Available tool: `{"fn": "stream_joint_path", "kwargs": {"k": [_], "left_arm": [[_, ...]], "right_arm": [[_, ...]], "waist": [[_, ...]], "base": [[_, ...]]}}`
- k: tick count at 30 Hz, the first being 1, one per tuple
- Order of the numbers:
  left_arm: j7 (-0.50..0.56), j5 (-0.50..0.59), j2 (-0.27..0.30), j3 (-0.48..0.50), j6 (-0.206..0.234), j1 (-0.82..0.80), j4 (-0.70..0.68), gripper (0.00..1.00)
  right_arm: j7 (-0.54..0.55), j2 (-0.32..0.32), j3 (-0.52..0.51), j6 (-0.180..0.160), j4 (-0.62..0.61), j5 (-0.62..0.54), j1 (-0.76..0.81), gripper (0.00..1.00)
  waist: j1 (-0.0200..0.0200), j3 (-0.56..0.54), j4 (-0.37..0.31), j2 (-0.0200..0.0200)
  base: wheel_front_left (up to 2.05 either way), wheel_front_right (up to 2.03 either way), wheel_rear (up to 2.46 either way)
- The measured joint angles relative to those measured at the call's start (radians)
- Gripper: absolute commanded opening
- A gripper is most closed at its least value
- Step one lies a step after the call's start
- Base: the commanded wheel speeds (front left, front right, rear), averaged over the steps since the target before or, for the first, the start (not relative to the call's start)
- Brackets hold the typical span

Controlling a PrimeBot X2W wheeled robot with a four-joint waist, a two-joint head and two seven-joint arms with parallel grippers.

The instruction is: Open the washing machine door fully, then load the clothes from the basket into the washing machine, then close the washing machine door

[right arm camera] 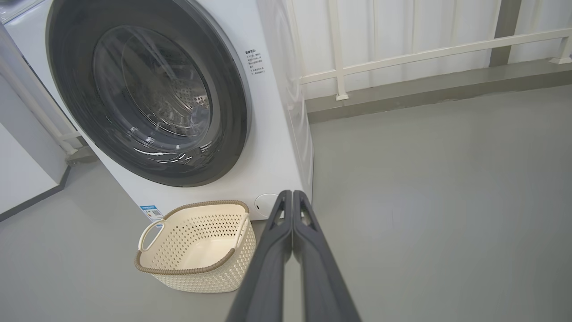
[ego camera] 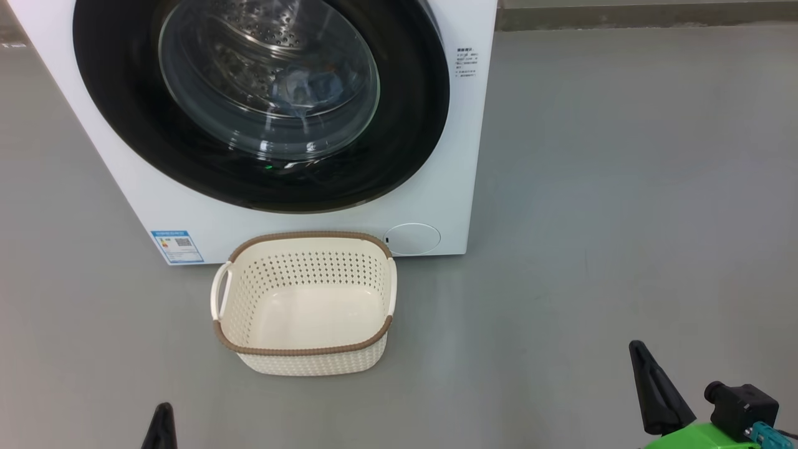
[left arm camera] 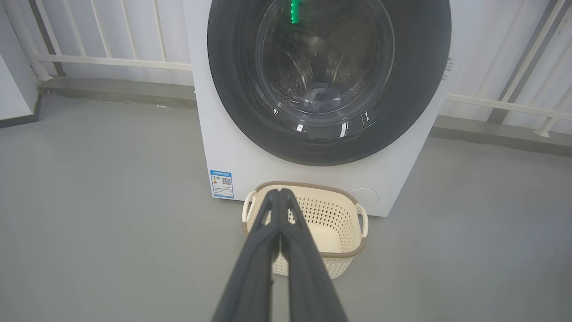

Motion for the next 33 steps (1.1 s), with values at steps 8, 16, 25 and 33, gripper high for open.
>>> {"fn": "stream_joint_path", "kwargs": {"k": [8, 16, 25, 33], "left_arm": [[0.021, -0.087, 0.000, 0.000, 0.000, -0.001, 0.013, 0.00], [0.047, -0.175, 0.001, 0.001, -0.010, -0.005, 0.025, 0.00], [0.071, -0.279, 0.001, 0.002, -0.012, -0.024, 0.040, 0.00], [0.096, -0.367, 0.001, 0.003, -0.021, -0.035, 0.052, 0.00]], "right_arm": [[0.025, 0.002, -0.004, 0.000, 0.005, 0.076, 0.006, 0.00], [0.049, 0.004, -0.009, 0.000, 0.006, 0.152, 0.006, 0.00], [0.073, 0.007, -0.014, 0.000, 0.008, 0.256, 0.005, 0.00], [0.094, 0.011, -0.020, 0.000, 0.010, 0.331, 0.003, 0.00]], "waist": [[0.0003, -0.001, -0.005, 0.0000], [0.0002, 0.001, -0.011, 0.0000], [0.0002, 0.002, -0.016, 0.0000], [0.0002, 0.003, -0.021, 0.0001]], "base": [[0.00, 0.00, 0.00], [0.00, 0.00, 0.00], [0.00, 0.00, 0.00], [0.00, 0.00, 0.00]]}}
